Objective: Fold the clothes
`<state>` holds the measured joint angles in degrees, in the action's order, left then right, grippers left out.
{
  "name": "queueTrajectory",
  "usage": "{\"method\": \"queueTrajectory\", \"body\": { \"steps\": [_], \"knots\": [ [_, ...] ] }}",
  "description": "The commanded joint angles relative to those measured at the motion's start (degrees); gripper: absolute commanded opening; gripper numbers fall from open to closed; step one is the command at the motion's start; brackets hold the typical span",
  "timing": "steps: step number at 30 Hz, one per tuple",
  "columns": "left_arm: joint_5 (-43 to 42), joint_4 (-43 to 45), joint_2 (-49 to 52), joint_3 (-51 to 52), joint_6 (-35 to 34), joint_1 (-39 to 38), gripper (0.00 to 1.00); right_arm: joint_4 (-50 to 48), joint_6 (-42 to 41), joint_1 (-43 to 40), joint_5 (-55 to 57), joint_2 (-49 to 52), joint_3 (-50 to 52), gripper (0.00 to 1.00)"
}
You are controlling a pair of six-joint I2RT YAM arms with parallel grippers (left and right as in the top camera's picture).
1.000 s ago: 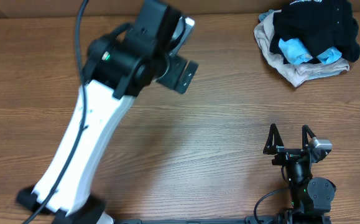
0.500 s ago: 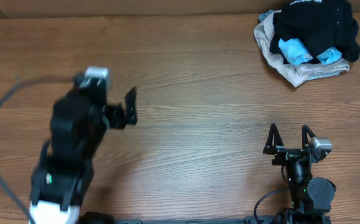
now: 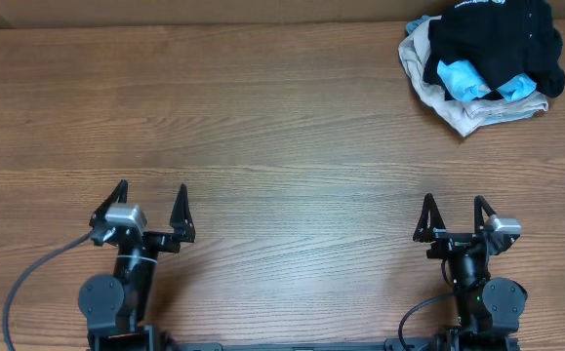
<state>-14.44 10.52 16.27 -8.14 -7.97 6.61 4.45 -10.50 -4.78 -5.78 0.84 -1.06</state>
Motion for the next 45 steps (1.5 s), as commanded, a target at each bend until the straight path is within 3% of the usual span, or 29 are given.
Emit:
{"method": "queueTrajectory", "body": {
  "steps": [1,9,21,45],
  "knots": [
    [-4.68,1.7,-3.74,4.02,2.23,1.05,1.0,-0.33,-0.24,0.33,-0.33,-0.68,0.61,1.0],
    [-4.83,1.05,-10.86,7.72,4.2,5.44,1.0,-0.33,-0.24,0.33,-0.35,-0.68,0.61,1.0],
    [-0.79,-13.86,-16.09,7.87,6.69,5.2,1.0,-0.35,-0.24,0.33,-0.33,-0.68,0.61,1.0],
    [-0.59,-13.49,-16.02,7.87,6.71,4.09,1.0,-0.35,-0.24,0.33,-0.33,-0.68,0.61,1.0]
  ]
}}
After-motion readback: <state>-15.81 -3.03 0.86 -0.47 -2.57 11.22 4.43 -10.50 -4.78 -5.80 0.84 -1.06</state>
